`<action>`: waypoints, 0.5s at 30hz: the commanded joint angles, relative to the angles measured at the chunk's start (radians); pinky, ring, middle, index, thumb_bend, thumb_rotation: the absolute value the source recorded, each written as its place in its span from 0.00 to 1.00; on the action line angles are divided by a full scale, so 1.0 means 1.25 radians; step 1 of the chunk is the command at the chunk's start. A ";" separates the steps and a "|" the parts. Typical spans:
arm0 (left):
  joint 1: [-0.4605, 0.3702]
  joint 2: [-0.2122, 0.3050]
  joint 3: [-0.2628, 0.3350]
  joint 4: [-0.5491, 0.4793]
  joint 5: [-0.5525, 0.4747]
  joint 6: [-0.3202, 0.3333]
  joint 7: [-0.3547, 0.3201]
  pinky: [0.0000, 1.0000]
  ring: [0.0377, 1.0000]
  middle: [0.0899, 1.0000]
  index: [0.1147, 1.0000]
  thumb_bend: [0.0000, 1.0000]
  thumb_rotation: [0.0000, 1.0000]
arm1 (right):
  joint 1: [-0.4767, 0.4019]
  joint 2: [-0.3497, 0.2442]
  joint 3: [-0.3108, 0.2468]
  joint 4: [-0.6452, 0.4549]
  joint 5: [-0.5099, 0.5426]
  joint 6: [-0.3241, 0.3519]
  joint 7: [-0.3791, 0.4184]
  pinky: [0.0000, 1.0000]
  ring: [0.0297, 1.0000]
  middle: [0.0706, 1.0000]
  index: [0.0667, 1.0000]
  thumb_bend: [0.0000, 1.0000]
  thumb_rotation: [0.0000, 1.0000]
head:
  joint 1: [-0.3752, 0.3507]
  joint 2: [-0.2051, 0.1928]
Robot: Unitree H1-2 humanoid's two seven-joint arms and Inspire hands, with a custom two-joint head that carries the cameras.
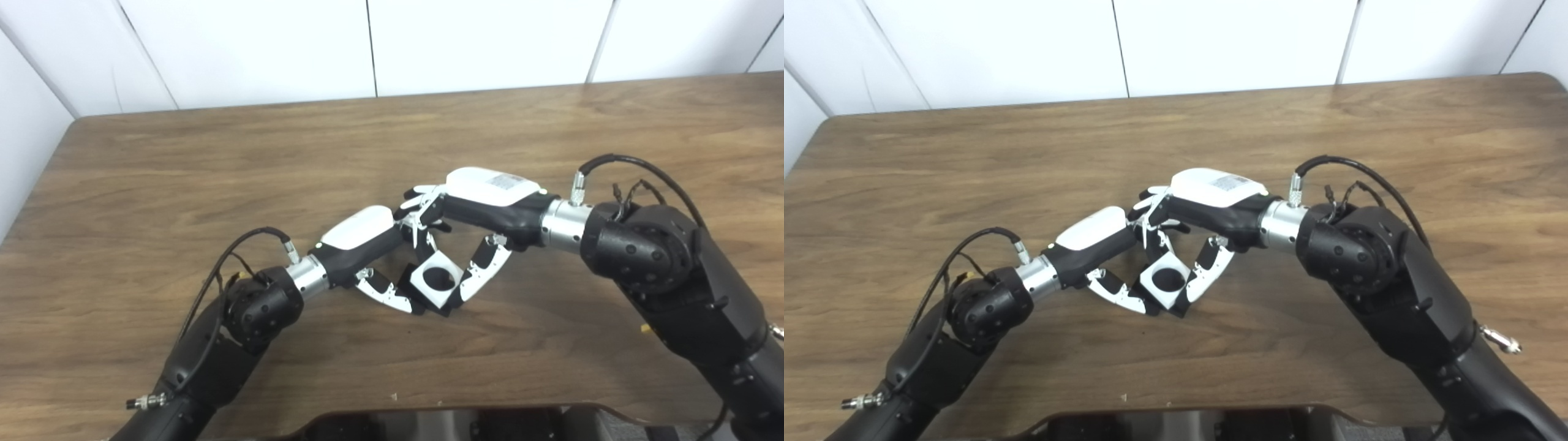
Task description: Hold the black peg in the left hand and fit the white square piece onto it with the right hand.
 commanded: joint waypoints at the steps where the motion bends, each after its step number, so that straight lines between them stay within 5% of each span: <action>1: 0.024 0.013 -0.025 0.028 0.041 0.054 -0.052 0.87 0.94 0.88 0.42 0.52 0.08 | -0.019 0.012 -0.015 0.003 0.000 -0.023 -0.034 0.91 0.95 0.86 0.44 0.52 0.14 | 0.001 0.000; 15: 0.026 0.013 -0.028 0.018 0.048 0.059 -0.051 0.86 0.93 0.87 0.42 0.52 0.08 | -0.013 0.049 -0.018 0.043 0.005 -0.012 -0.053 0.89 0.96 0.87 0.44 0.52 0.14 | 0.007 0.003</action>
